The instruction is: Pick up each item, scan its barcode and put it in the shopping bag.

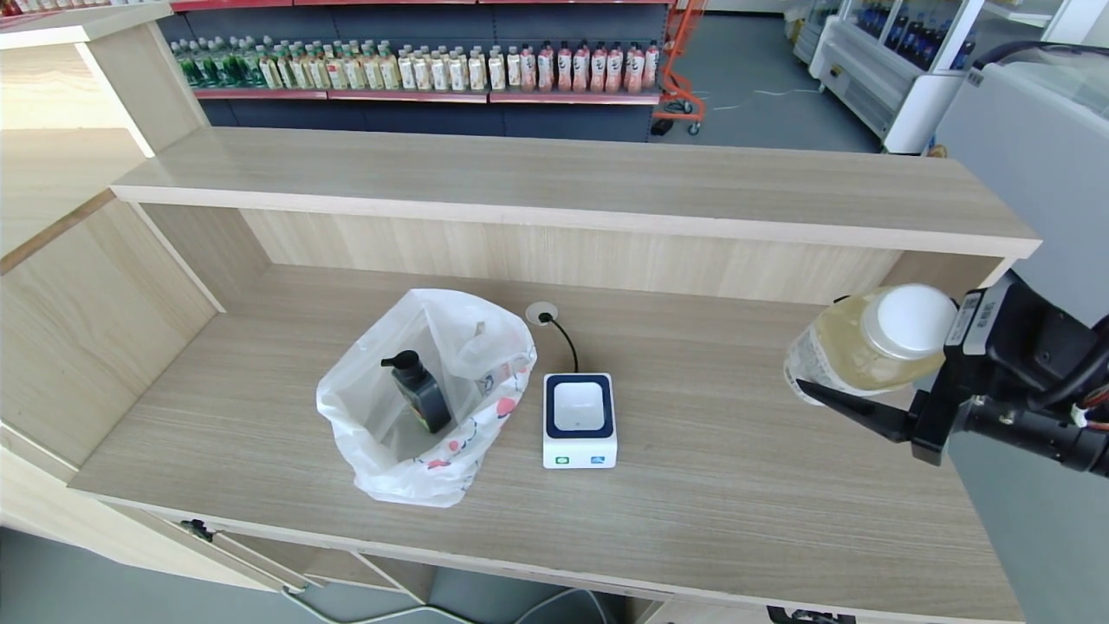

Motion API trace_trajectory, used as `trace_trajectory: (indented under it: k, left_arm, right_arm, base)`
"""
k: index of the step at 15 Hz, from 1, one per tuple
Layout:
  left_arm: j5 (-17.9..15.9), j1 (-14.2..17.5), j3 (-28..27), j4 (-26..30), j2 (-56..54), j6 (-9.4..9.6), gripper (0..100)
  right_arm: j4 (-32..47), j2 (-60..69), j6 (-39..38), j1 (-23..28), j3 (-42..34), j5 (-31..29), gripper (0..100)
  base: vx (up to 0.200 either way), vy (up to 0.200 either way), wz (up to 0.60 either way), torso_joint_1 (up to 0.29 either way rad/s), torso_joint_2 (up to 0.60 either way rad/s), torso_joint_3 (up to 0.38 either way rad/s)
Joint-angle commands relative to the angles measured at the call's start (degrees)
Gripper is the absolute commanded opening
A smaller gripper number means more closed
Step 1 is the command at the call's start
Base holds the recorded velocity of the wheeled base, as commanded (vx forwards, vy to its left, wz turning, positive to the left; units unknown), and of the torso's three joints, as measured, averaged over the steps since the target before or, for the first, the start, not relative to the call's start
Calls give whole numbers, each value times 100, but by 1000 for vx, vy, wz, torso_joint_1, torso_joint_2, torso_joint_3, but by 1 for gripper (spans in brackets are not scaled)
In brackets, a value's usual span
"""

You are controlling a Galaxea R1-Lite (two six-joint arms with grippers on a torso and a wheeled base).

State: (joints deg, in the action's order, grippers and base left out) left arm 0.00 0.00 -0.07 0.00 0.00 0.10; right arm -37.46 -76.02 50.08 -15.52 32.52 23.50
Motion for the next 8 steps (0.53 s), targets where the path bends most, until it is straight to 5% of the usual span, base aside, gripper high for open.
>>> trace_trajectory:
  k: [1,8]
  left_arm:
    - [0,0,7,0,9,-1,100]
    - [0,0,-1,0,9,8,100]
  right_arm:
    - [-7,-27,11,-4,-18,5,0]
    - [-7,-18,336,-4,-27,23,0]
  base:
    - [0,0,0,0,0,0]
    - [0,0,0,0,0,0]
